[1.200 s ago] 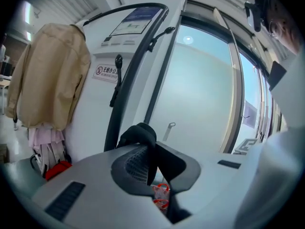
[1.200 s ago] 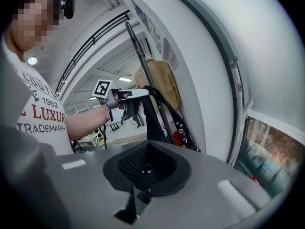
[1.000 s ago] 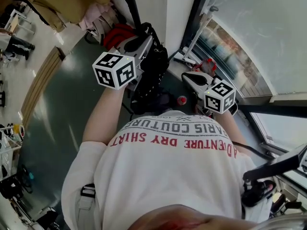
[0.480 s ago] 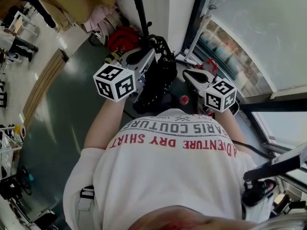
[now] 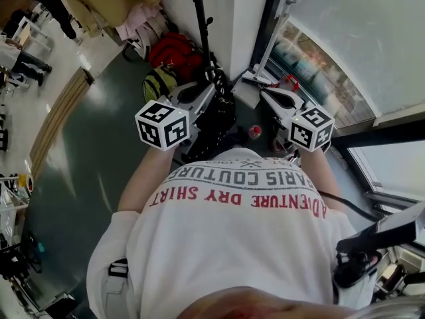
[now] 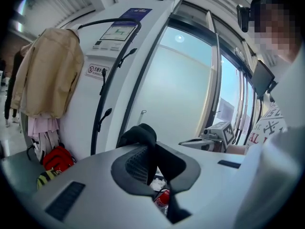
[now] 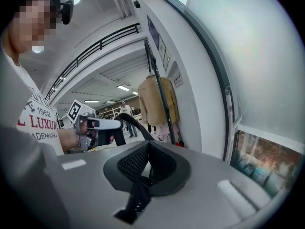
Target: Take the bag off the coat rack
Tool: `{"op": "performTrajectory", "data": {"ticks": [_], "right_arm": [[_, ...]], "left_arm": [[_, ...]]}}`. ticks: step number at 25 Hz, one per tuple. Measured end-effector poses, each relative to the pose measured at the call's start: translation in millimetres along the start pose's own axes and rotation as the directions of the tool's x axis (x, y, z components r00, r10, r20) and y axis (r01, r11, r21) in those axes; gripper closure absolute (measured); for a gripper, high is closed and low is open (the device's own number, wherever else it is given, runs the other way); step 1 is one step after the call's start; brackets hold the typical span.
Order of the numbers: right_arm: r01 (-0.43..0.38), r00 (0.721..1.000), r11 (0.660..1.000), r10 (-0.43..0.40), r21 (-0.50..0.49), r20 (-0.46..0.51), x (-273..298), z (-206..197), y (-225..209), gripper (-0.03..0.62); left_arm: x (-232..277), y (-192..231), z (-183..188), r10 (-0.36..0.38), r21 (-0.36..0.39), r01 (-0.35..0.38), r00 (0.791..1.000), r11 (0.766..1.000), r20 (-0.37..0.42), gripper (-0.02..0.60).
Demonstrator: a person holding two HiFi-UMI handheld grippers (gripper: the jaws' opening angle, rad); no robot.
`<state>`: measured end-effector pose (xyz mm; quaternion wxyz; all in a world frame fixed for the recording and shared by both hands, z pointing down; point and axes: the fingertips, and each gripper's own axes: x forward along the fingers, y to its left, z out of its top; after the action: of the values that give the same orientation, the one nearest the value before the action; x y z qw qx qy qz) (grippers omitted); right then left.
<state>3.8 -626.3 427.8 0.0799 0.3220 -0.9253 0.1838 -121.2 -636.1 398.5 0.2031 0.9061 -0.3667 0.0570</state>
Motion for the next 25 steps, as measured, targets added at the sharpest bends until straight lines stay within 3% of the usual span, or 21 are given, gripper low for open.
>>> {"op": "performTrajectory", "data": {"ticks": [5,12,19,25], "right_arm": [[-0.009,1.0,1.0,0.01,-0.021,0.023,-18,-9,39,0.592],[-0.057,0.998,0.996,0.059,-0.075,0.024,-61,13,101,0.592],[-0.119,0.992,0.982,0.122,-0.144,0.014,-167,-38,172,0.592],[-0.128,0.992,0.985,0.126,-0.118,-0.022,-283,-103,216,0.592]], "left_arm": [[-35,-30,-20,0.001,0.02,-0.001,1.0,1.0,0.005,0.563],[-95,-94,-6,0.014,0.03,-0.016,0.997,0.999,0.07,0.563],[-153,-202,-53,0.07,0.04,-0.078,0.984,0.996,0.163,0.563],[-196,-306,-111,0.16,0.016,-0.166,0.969,0.986,0.191,0.563]]}}
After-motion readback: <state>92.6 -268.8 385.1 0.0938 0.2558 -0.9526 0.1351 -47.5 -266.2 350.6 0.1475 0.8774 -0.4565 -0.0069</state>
